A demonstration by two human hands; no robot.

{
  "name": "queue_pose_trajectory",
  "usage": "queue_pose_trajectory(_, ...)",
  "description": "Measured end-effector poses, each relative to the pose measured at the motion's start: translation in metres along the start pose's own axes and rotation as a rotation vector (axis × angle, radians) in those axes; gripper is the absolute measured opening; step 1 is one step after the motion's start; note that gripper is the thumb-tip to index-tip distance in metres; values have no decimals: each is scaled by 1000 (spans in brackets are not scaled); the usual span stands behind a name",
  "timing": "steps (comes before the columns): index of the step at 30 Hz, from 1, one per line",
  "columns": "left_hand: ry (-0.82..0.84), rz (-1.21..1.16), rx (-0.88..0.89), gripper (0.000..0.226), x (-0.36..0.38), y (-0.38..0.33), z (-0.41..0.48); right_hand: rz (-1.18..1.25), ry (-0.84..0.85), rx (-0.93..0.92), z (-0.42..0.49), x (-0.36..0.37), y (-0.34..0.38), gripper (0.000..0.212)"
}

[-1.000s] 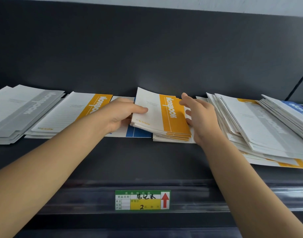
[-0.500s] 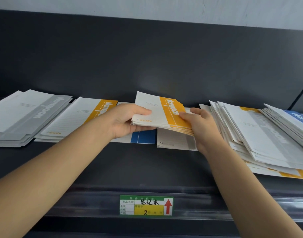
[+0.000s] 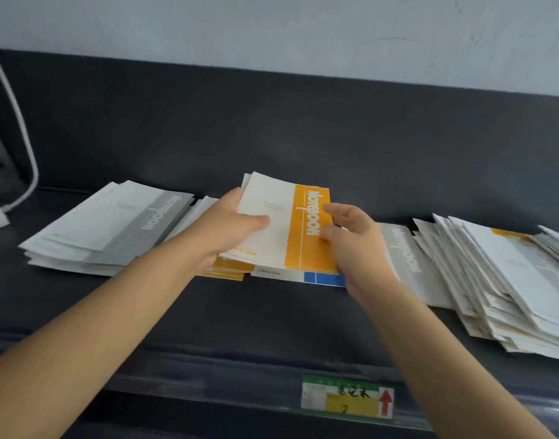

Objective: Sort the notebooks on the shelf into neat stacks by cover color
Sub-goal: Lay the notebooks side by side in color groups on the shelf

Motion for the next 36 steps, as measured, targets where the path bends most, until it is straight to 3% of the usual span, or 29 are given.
queue_pose_trajectory(6,-30,138,-1,38,-75,21,3,-107,124,21,-1,81,18,40)
queue_pose_trajectory(12,42,302,63,41,-90,29,10,-346,54,7,8,109,13,28)
queue_pose_trajectory(16,51,605,71,45,-81,39,19,-544,76,28,15,114,0,28)
queue_pose_trajectory(18,-31,845,51,58,-82,44,23,-660,127,46,17,115,-5,32)
queue_pose_trajectory(21,-159,1069,122,47,-78,30,23,-680,175,37,18,112,-4,40)
queue_pose_trajectory(24,-199,1128,232,43,-61,6,21,-682,177,-27,19,96,5,40)
queue_pose_trajectory(28,-134,1133,363,40,-16,-19,18,-905,66,-69,23,45,12,39)
queue_pose_trajectory(36,52,1179,468,47,97,-29,22,-1391,-111,161,22,-72,-16,47)
Point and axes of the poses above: each hand's wrist, its own z-axis towards the middle knuckle, its own x-axis out of the palm, y = z × x, the point moved 6 cm from there along z, towards the middle knuckle, and after that the axes turned 5 degrees about y, right-handed, at the moved point
